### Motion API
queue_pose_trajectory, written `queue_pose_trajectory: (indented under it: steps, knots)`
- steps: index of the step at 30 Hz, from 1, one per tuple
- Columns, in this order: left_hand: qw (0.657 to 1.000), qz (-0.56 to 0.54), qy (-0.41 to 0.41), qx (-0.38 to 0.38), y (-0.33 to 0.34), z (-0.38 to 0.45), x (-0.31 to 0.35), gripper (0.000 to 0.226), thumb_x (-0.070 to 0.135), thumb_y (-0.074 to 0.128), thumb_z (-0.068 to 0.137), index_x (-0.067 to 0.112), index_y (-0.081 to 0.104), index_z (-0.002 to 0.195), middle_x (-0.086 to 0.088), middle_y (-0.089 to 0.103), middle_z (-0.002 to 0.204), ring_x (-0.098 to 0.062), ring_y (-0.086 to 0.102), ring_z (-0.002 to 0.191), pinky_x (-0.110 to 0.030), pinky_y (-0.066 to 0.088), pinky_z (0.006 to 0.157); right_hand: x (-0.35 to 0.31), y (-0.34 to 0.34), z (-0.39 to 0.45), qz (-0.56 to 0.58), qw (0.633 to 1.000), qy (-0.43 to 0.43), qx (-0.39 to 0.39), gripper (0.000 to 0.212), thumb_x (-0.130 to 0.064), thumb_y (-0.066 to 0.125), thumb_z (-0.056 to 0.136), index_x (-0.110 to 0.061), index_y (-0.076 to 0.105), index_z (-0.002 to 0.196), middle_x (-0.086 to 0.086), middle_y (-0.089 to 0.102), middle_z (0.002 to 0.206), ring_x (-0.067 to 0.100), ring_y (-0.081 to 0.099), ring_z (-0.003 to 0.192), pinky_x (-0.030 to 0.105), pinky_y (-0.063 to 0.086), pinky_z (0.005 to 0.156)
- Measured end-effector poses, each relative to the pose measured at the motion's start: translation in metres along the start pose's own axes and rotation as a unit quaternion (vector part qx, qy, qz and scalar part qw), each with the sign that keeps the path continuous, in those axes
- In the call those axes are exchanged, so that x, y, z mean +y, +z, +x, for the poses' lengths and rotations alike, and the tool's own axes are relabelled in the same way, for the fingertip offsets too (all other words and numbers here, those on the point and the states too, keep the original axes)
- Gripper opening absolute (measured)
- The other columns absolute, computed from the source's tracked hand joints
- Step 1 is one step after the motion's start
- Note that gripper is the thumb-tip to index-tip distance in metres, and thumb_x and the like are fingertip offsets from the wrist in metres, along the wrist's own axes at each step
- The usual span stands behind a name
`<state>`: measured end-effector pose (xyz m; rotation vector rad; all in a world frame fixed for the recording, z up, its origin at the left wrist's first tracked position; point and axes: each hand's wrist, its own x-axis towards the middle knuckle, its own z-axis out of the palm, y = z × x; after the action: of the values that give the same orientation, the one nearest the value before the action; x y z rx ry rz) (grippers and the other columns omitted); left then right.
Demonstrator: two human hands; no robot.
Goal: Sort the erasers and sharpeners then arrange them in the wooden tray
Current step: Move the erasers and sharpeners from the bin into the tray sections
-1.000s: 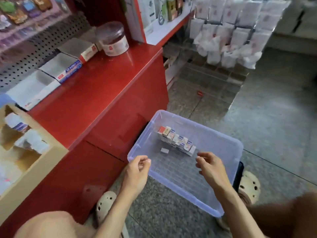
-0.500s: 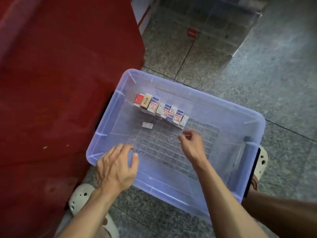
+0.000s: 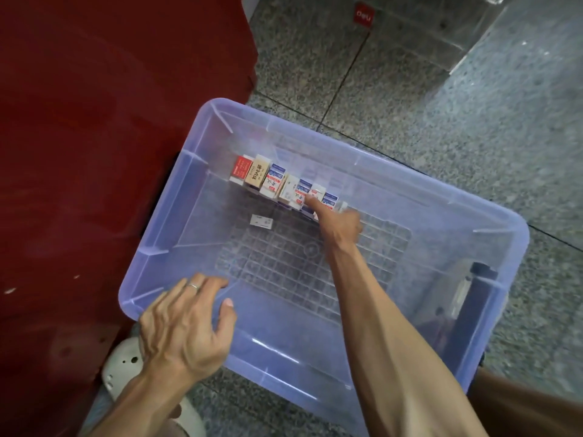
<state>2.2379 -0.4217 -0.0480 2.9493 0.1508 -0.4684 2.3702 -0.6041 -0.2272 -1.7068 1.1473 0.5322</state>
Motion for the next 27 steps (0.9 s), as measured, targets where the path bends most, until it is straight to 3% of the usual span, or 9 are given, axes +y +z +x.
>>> queue_pose_trajectory:
  steps: [2, 4, 6, 8, 12, 17, 21, 27]
  knots:
    - [1.000, -0.002, -0.003, 0.002, 0.000, -0.001, 0.000, 0.040, 0.037, 0.041, 0.082, 0.015, 0.069, 0.099, -0.002, 0.068, 0.088, -0.032, 0.066, 0.080, -0.039, 0.052, 0.065, -0.003, 0.003, 0.001, 0.034, 0.999, 0.007, -0.012, 0.128, -0.081, 0.073, 0.021, 0.002, 0.061, 0.119, 0.015, 0.064, 0.119, 0.032, 0.063, 0.111, 0.047, 0.057, 0.088]
    - [1.000, -0.003, -0.005, 0.006, 0.000, 0.000, 0.002, 0.039, 0.037, 0.041, 0.082, 0.015, 0.069, 0.098, -0.002, 0.068, 0.088, -0.031, 0.066, 0.081, -0.038, 0.052, 0.065, -0.014, -0.001, -0.013, 0.081, 0.996, -0.006, -0.026, 0.116, -0.074, 0.080, 0.026, 0.001, 0.063, 0.112, 0.009, 0.070, 0.106, 0.024, 0.069, 0.096, 0.041, 0.061, 0.076]
    - [1.000, -0.002, -0.005, 0.006, 0.000, 0.000, 0.002, 0.039, 0.038, 0.041, 0.082, 0.015, 0.069, 0.098, -0.002, 0.067, 0.088, -0.031, 0.065, 0.081, -0.038, 0.050, 0.065, -0.020, -0.004, -0.019, 0.102, 0.994, -0.014, -0.048, 0.082, -0.058, 0.089, 0.042, -0.002, 0.069, 0.099, 0.006, 0.073, 0.092, 0.018, 0.070, 0.080, 0.030, 0.056, 0.062]
    - [1.000, -0.002, -0.005, 0.003, -0.001, 0.000, 0.002, 0.039, 0.038, 0.042, 0.082, 0.015, 0.069, 0.098, -0.001, 0.067, 0.088, -0.030, 0.065, 0.081, -0.037, 0.050, 0.065, -0.022, -0.007, -0.021, 0.109, 0.992, -0.014, -0.066, 0.049, -0.043, 0.092, 0.056, -0.008, 0.073, 0.084, 0.003, 0.075, 0.083, 0.016, 0.069, 0.074, 0.028, 0.052, 0.058]
    - [1.000, -0.001, -0.008, -0.008, -0.001, 0.000, 0.001, 0.039, 0.039, 0.042, 0.082, 0.016, 0.069, 0.098, -0.001, 0.067, 0.088, -0.030, 0.065, 0.082, -0.038, 0.050, 0.065, -0.023, -0.001, -0.019, 0.091, 0.994, 0.000, -0.058, 0.071, -0.059, 0.085, 0.039, -0.009, 0.073, 0.087, 0.005, 0.074, 0.088, 0.022, 0.071, 0.079, 0.041, 0.060, 0.072]
    - [1.000, -0.006, -0.008, 0.000, -0.002, 0.001, 0.003, 0.038, 0.038, 0.043, 0.081, 0.016, 0.069, 0.097, 0.001, 0.067, 0.085, -0.027, 0.065, 0.077, -0.035, 0.048, 0.059, -0.021, 0.005, -0.015, 0.110, 0.990, -0.003, -0.083, 0.110, -0.064, 0.086, 0.033, 0.002, 0.063, 0.119, 0.009, 0.073, 0.103, 0.024, 0.070, 0.091, 0.040, 0.060, 0.082]
    - [1.000, -0.007, -0.001, 0.008, -0.001, 0.000, 0.002, 0.038, 0.038, 0.044, 0.081, 0.016, 0.069, 0.096, 0.001, 0.066, 0.084, -0.027, 0.064, 0.076, -0.034, 0.047, 0.059, -0.025, 0.004, -0.018, 0.138, 0.986, 0.005, -0.097, 0.045, -0.035, 0.091, 0.062, -0.004, 0.071, 0.087, 0.009, 0.075, 0.087, 0.020, 0.067, 0.070, 0.031, 0.048, 0.058]
    - [1.000, -0.013, -0.006, 0.018, -0.001, 0.001, 0.002, 0.036, 0.037, 0.044, 0.080, 0.016, 0.069, 0.096, 0.002, 0.066, 0.083, -0.026, 0.064, 0.076, -0.034, 0.047, 0.060, -0.024, 0.001, -0.012, 0.156, 0.982, 0.011, -0.109, 0.045, -0.035, 0.091, 0.055, -0.008, 0.075, 0.087, 0.004, 0.078, 0.085, 0.018, 0.071, 0.076, 0.027, 0.045, 0.055]
